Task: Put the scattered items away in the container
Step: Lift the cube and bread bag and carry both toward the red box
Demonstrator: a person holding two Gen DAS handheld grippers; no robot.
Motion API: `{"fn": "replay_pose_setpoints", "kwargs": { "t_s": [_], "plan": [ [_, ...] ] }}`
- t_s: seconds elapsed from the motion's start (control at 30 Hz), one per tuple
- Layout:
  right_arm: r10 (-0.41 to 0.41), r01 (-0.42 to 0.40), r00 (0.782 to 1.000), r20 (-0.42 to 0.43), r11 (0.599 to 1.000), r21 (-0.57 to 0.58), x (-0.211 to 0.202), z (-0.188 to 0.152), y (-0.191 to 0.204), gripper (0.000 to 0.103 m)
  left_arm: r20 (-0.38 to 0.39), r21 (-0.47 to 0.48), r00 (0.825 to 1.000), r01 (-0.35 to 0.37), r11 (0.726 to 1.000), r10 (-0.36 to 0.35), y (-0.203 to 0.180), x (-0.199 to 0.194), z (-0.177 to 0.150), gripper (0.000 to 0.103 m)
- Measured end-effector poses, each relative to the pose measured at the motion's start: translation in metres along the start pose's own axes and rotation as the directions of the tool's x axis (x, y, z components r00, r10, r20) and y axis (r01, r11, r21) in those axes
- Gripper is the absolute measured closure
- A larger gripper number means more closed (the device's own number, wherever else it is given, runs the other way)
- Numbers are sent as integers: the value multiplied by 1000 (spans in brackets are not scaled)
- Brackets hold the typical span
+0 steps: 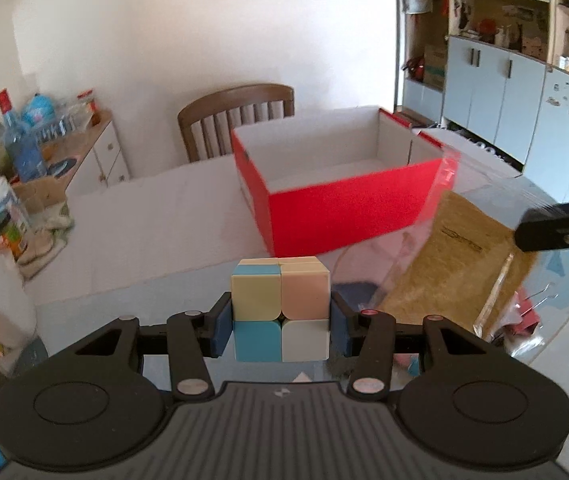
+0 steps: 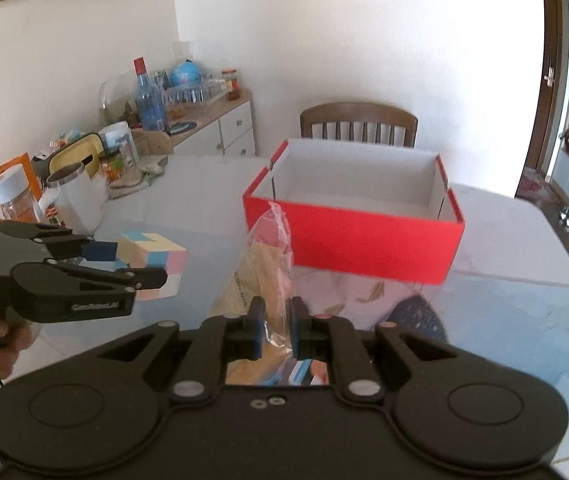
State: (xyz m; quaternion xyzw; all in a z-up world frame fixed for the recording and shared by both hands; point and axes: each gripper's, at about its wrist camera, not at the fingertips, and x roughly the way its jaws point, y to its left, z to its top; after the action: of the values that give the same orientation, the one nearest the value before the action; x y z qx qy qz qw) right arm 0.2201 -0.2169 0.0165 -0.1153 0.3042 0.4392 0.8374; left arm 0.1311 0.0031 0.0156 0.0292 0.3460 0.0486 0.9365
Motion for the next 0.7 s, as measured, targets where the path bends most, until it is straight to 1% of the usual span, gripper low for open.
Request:
{"fn": "replay_pose_setpoints", "kwargs": {
  "t_s": [0.27, 0.57, 0.7],
  "plan": [
    [-31, 32, 998, 52, 999, -15, -3, 29, -18, 0, 29, 10, 999, 30, 1000, -30, 1, -2, 38, 55],
    [-79, 82, 990, 113, 996, -21, 6, 66, -54, 0, 52, 15, 997, 49, 999, -50, 0, 19, 81, 55],
    [-93, 97, 987, 127, 995, -28, 15, 80, -71, 0, 63, 44, 996, 53, 998, -56, -7, 32, 100, 55]
  ]
}}
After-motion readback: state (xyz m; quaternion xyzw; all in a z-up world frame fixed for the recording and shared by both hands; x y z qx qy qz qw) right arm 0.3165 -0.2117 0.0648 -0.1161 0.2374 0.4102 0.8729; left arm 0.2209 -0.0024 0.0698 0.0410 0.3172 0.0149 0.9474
